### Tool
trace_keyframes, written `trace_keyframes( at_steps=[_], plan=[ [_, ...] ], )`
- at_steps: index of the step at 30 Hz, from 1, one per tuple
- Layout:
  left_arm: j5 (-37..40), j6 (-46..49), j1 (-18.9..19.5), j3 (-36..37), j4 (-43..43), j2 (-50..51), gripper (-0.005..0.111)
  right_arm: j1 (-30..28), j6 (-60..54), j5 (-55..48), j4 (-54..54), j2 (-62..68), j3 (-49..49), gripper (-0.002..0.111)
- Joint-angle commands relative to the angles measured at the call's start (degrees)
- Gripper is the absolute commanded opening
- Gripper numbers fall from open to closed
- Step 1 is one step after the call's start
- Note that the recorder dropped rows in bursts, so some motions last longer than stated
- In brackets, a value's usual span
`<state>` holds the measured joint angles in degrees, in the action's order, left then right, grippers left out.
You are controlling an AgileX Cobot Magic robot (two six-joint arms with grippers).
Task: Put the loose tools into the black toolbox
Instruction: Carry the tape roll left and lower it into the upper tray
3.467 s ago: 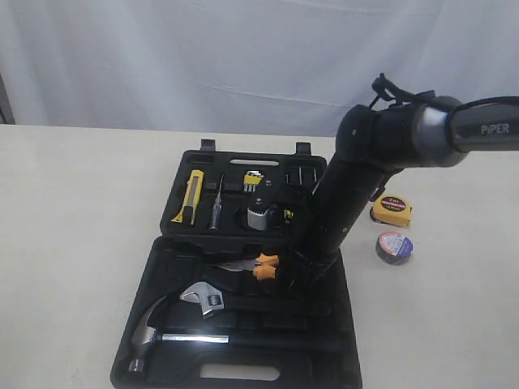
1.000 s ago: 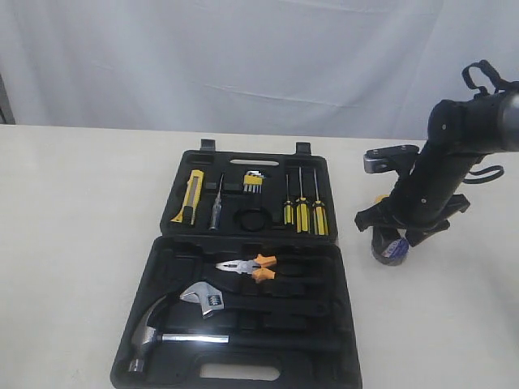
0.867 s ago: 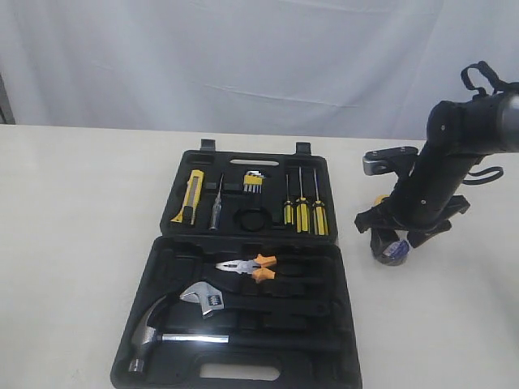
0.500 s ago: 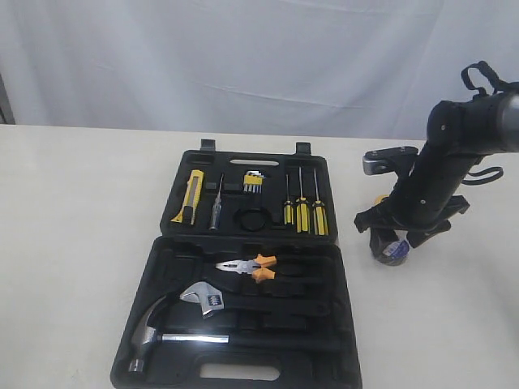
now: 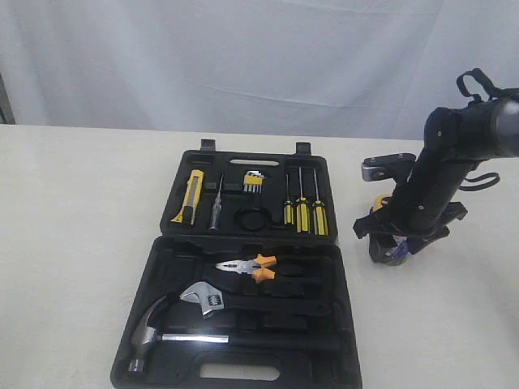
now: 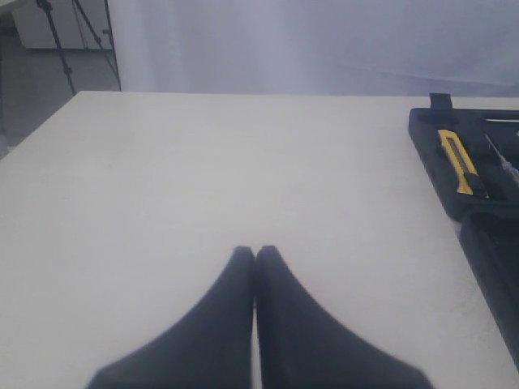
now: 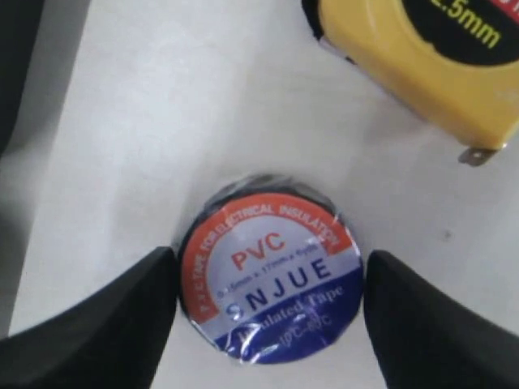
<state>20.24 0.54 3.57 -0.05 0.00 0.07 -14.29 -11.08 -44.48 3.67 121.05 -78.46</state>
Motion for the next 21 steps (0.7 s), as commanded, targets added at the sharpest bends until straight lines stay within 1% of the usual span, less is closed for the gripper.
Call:
trace_keyframes(
  at_steps=[1,4,8,9,13,16,19,21],
  plan=[
    [-0.6,-0.1,-0.3,0.1,0.0,-0.1,0.0,-0.1,-0.5,0.7,-0.3,0.4,-0.1,0.055],
    [-0.6,-0.1,-0.3,0.1,0.0,-0.1,0.0,-0.1,-0.9,0.7,-0.9,0.4,-0.1,0.035],
    [-0.6,-0.1,-0.3,0.1,0.0,-0.1,0.0,-0.1,-0.9,1.2,-1.2,-1.0,-0.1,0.005],
    [-0.6,-0.1,-0.3,0.1,0.0,-0.1,0.0,-0.1,-0.9,1.5,-1.2,-1.6,-0.1,0.0],
    [-0.6,-0.1,-0.3,0.1,0.0,-0.1,0.0,-0.1,-1.2,2.4,1.3,-5.3,-0.1,0.0],
    [-0.6,-0.1,-0.3,0.1,0.0,-0.1,0.0,1.0,-3.8,3.5,4.5,-8.8,-0.1,-0.001],
    [-0.6,-0.1,-0.3,0.1,0.0,-0.1,0.0,4.1,-7.2,5.5,9.1,-11.4,-0.2,-0.001],
    [-0.6,-0.1,-0.3,0.1,0.0,-0.1,0.0,9.0,-8.5,6.6,10.1,-12.0,-2.3,-0.001]
  ],
)
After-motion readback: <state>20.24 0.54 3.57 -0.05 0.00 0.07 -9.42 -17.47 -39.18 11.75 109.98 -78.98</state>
